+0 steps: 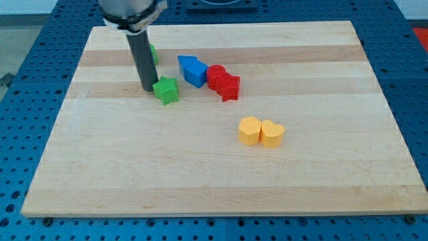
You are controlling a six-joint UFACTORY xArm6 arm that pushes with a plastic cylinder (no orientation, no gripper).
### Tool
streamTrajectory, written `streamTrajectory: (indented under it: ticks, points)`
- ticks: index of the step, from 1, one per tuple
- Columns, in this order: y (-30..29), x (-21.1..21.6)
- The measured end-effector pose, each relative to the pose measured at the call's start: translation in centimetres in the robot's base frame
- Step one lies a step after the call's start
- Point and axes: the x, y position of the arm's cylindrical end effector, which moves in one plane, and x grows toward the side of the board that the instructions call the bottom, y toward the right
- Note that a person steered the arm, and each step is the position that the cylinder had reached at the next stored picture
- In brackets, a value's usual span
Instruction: Keep the green star to the left of the yellow hexagon
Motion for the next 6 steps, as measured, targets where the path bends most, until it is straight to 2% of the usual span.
streamTrajectory:
  ticks: [1, 2, 3, 4, 6]
  points:
    - [-1.9, -3.1]
    - [-0.1, -3.8]
    - [2.9, -2.9]
    - [3.5, -1.1]
    - [3.5, 6.2]
